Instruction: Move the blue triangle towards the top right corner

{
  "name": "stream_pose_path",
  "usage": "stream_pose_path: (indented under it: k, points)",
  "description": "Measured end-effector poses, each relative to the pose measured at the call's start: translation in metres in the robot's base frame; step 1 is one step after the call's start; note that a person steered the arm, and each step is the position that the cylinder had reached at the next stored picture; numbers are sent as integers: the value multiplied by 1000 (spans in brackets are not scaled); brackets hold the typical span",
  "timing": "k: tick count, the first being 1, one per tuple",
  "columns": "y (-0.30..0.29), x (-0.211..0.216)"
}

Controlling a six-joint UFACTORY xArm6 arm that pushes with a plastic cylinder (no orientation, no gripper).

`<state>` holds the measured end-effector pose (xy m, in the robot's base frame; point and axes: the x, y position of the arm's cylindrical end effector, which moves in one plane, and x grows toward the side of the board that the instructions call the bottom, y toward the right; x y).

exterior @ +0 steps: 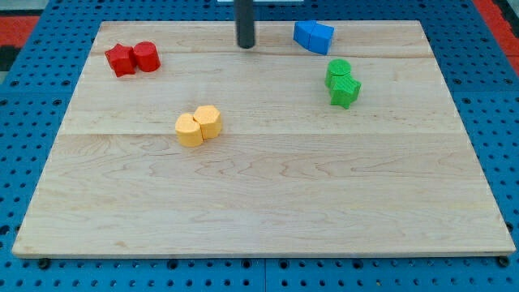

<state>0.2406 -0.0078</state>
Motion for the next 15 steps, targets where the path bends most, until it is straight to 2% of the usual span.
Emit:
stream_pose_path:
  k: [4,5,7,9,11,13,15]
  points:
    - [95,-38]
    - [96,-38]
    - [106,-10]
    - [139,-7]
    - [141,-7]
    - [140,-37]
    - [140,-45]
